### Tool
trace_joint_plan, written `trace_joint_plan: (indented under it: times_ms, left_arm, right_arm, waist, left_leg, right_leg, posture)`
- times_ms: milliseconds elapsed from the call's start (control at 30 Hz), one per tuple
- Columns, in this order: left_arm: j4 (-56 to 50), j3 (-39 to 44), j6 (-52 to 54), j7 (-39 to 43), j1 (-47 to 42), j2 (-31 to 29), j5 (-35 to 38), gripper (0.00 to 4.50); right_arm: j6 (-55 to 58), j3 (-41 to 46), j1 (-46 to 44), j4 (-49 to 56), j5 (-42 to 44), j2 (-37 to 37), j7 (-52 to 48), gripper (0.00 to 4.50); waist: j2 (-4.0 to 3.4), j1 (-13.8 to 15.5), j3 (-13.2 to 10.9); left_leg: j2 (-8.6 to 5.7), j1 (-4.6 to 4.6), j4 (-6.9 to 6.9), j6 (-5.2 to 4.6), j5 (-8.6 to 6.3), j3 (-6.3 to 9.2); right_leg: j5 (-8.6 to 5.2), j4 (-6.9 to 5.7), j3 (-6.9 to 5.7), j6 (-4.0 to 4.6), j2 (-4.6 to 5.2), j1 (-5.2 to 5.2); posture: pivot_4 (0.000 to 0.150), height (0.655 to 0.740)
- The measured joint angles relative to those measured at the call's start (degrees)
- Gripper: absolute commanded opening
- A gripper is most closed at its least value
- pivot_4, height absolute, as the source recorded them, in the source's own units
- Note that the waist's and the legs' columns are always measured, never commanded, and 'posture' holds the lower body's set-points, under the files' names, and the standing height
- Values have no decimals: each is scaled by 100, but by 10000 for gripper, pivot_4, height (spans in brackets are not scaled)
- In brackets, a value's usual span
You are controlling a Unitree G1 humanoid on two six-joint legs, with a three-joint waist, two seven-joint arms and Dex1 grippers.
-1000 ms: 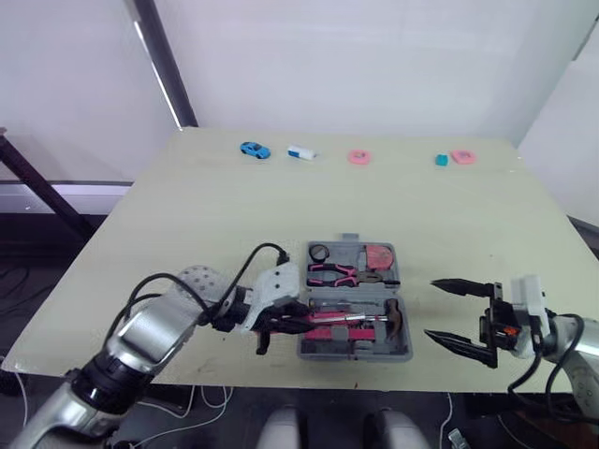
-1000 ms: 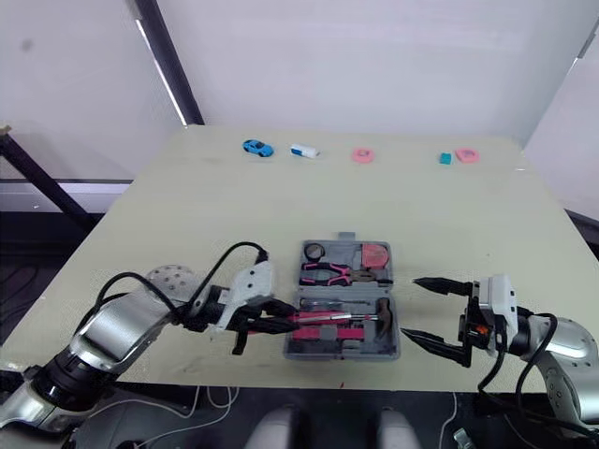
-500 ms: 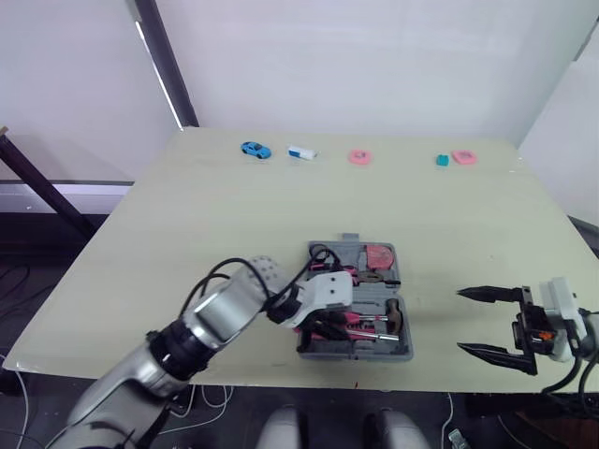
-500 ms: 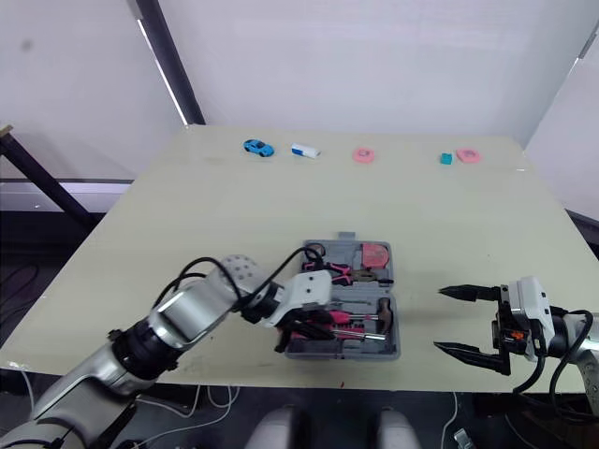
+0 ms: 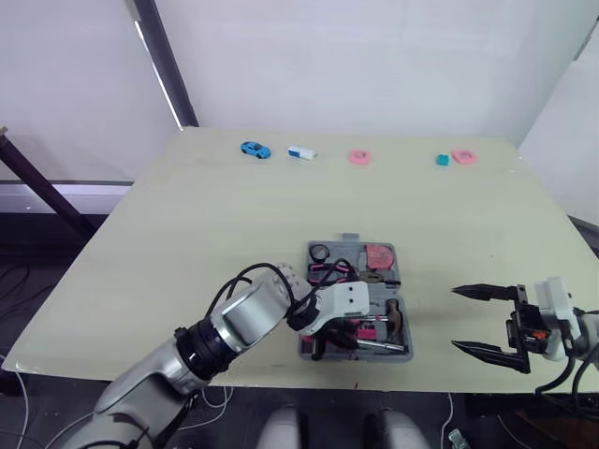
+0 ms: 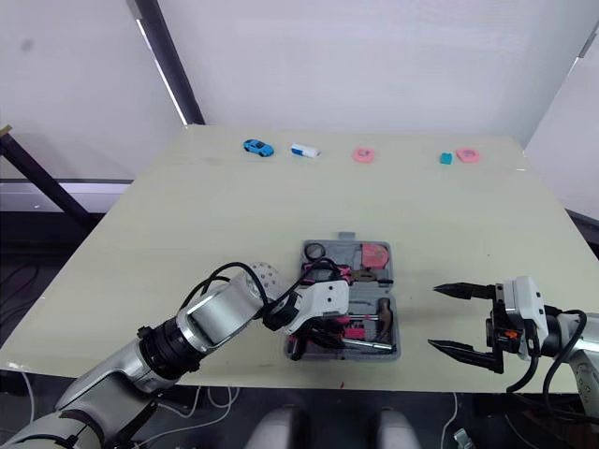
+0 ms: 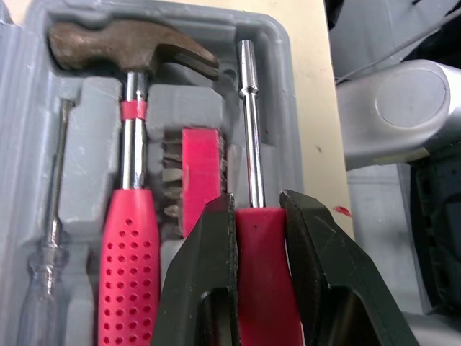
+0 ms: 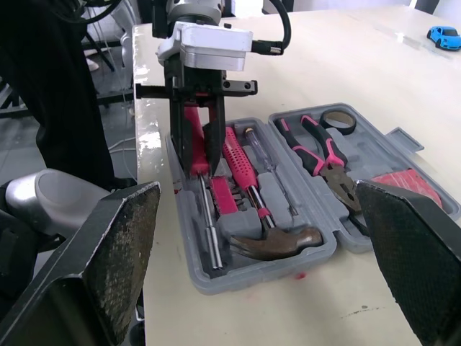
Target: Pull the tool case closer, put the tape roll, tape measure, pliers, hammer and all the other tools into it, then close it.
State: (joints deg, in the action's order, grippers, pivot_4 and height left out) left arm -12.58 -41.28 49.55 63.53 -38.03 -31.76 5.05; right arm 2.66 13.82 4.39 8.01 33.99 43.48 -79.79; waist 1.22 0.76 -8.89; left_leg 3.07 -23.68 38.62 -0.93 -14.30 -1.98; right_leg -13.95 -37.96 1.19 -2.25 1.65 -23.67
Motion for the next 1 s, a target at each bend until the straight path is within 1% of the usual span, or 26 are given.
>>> trace_joint_plan:
  times_ms: [500,567,600,700,833,933,1000]
  left_arm:
    - [86,-43,158,-29,74,250,-34,4688]
    - [86,-46,246,-20,74,227,-31,14952]
    - [86,-55,258,-16,75,222,-27,18090]
    - [78,-71,339,-20,79,213,-3,18090]
    - [-133,57,690,-18,146,163,248,18090]
    - [-389,154,806,0,176,-65,420,18090]
    - [-500,382,870,22,233,-336,584,18090]
  right_arm:
    - [20,-87,30,87,-5,-61,55,45000]
    - [20,-156,50,101,-11,-74,66,45000]
    - [19,-167,77,114,-12,-77,74,45000]
    - [19,-168,101,117,-14,-76,114,45000]
    - [-21,-169,141,120,-37,-76,155,45000]
    - [-36,-169,149,128,-37,-76,160,45000]
    - [-40,-169,168,139,-37,-76,163,45000]
  waist:
    - [0,6,0]
    - [0,5,0]
    - [0,6,0]
    - [0,2,0]
    - [-1,-9,1]
    - [-1,-12,1]
    - [-2,-9,1]
  left_leg:
    - [-1,0,1,0,0,0]
    - [-1,0,1,0,0,0]
    - [-1,0,1,0,0,0]
    - [-1,0,1,0,0,0]
    - [0,1,1,0,0,3]
    - [0,2,0,0,0,3]
    - [0,3,1,0,0,3]
  right_leg:
    - [0,0,0,0,1,1]
    - [0,0,0,0,1,1]
    - [0,0,0,0,1,1]
    - [0,-1,0,0,1,1]
    - [0,-3,-1,0,0,0]
    - [0,-4,0,0,0,0]
    - [0,-5,-1,0,0,1]
  posture:
    - [1500,7400]
    - [1500,7400]
    - [1500,7400]
    - [1500,7400]
    - [1500,7400]
    - [1500,7400]
    - [1500,7400]
